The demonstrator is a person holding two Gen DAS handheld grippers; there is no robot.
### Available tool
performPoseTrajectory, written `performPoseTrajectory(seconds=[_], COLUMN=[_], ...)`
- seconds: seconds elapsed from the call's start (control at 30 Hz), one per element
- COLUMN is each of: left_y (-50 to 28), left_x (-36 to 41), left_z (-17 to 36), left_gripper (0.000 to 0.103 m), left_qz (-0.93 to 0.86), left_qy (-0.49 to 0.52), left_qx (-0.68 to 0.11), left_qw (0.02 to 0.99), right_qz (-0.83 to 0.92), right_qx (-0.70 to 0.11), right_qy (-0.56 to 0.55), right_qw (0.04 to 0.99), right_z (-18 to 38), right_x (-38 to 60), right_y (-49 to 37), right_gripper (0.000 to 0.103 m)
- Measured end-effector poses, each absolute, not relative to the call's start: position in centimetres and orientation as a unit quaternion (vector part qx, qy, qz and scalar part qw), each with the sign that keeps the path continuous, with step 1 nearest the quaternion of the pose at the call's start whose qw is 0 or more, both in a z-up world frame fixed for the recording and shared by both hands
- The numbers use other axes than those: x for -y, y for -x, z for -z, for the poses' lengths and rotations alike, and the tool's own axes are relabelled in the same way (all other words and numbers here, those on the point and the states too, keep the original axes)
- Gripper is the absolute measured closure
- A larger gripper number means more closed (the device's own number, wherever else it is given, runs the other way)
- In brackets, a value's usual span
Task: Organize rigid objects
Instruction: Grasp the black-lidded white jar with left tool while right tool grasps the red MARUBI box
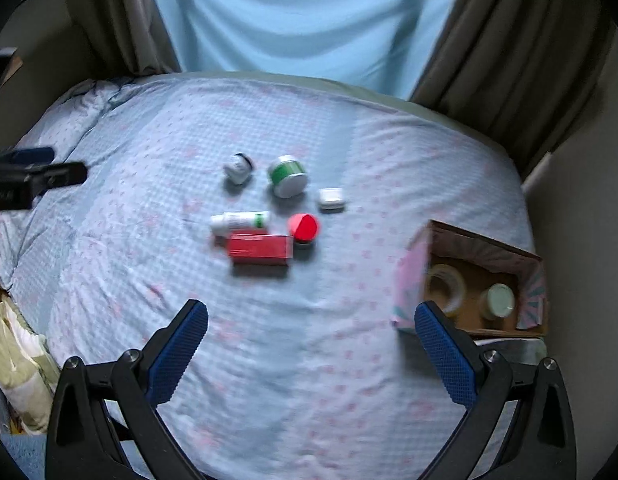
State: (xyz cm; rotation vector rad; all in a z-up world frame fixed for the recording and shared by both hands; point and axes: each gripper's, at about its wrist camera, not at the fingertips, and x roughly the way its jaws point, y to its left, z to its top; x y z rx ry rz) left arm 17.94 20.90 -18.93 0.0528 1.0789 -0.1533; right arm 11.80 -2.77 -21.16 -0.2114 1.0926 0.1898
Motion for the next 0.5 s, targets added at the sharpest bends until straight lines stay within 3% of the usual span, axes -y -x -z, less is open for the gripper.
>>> performPoseTrajectory(seconds=[0.27,0.5], left_y=[-24.7,-32.4], left_x=[-22.2,-20.7], left_z=[22.1,28.1], left_gripper=[0.0,0.0], left_qz=[0.102,0.129], left_qy=[-0.048,-0.059], left_qx=[-0.533,-0.573], left_qw=[0.839,0.807], right_qz=[-0.168,-0.253], right_qx=[-0.523,-0.523], right_qy=[0.195,0.323], right_qw=[0.813,0.747], right_z=[24.5,30.3], right_x=[-2.2,-3.9], right_y=[-15.2,-20.2], right_gripper=[0.0,0.0])
